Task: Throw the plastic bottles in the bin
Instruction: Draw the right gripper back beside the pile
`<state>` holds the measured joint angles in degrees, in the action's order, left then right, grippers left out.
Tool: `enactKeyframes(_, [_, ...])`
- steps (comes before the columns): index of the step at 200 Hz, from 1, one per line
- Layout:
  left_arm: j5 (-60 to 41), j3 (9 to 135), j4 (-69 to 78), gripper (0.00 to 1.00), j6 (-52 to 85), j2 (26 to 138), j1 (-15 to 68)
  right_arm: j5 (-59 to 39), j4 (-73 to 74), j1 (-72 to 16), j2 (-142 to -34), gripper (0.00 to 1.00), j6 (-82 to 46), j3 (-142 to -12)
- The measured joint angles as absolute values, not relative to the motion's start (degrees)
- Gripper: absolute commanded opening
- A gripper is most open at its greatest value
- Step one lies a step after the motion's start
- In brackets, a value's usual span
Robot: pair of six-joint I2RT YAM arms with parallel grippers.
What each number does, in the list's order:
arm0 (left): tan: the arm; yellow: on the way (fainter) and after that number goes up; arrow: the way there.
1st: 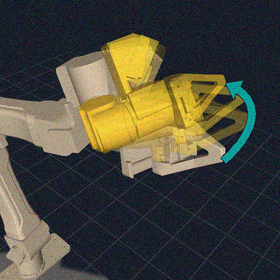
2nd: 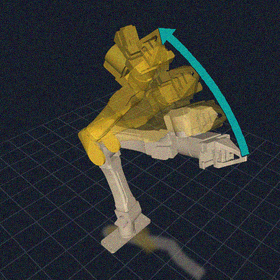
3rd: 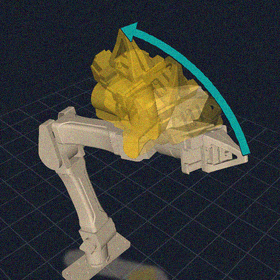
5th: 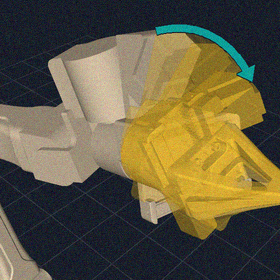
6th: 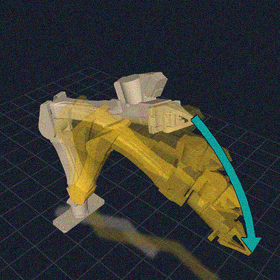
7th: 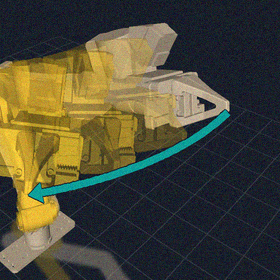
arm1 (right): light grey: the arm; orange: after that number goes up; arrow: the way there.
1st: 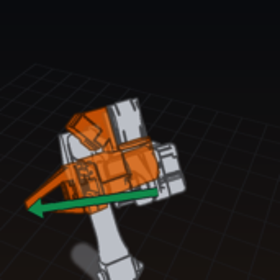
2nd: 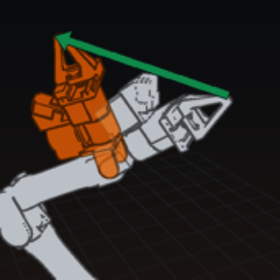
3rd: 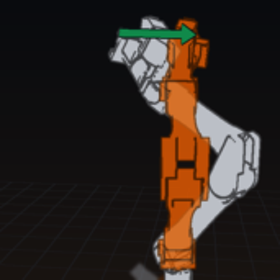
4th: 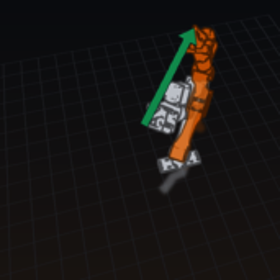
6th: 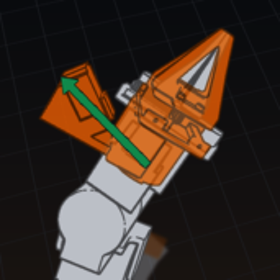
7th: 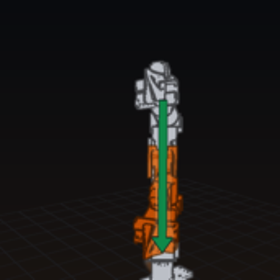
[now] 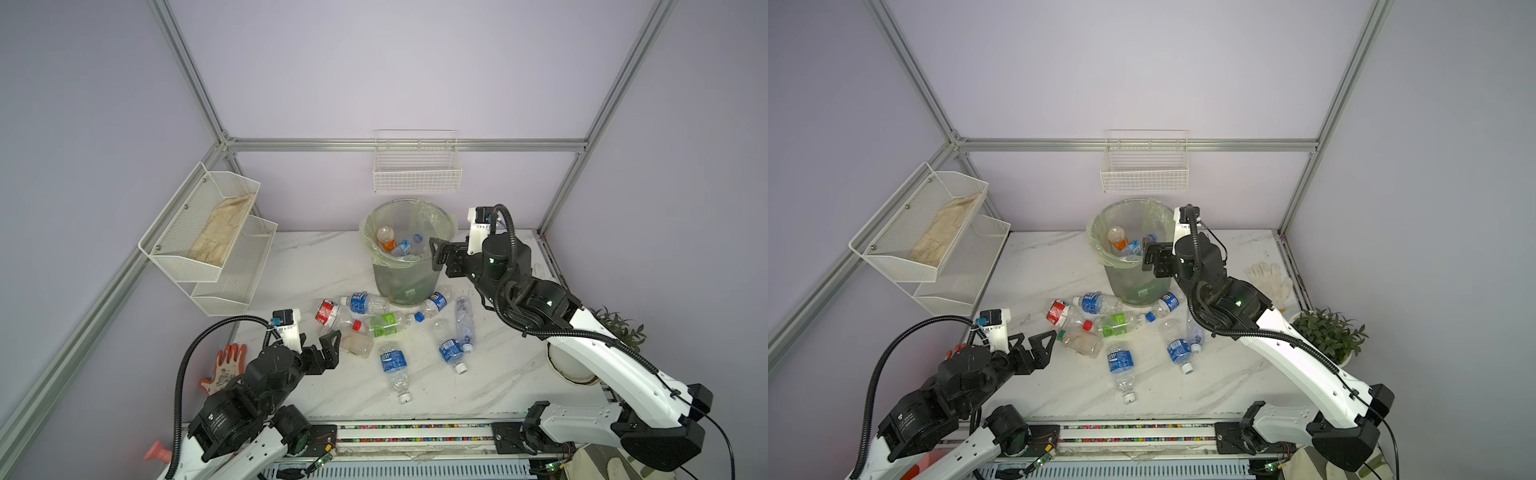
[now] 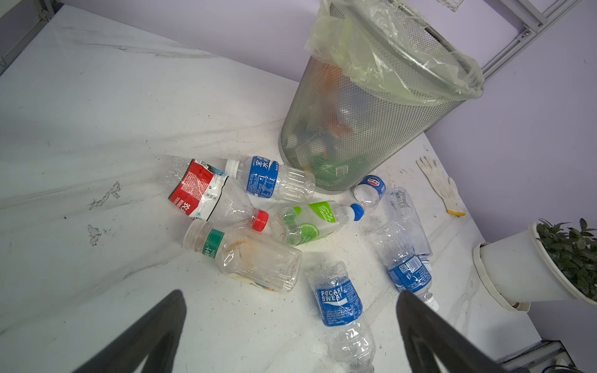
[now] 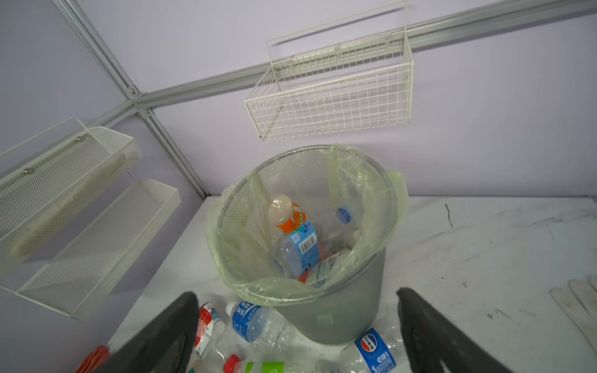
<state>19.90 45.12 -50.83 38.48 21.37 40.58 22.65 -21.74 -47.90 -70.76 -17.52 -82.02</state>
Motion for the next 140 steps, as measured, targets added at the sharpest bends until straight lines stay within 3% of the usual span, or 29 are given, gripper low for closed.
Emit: enactKeyframes(140, [16.45,43.09,-46.74,1.00,39.86,26.02,40.58,23.35,-23.40,-47.90,-61.41,0.97,-22.09,-72.79])
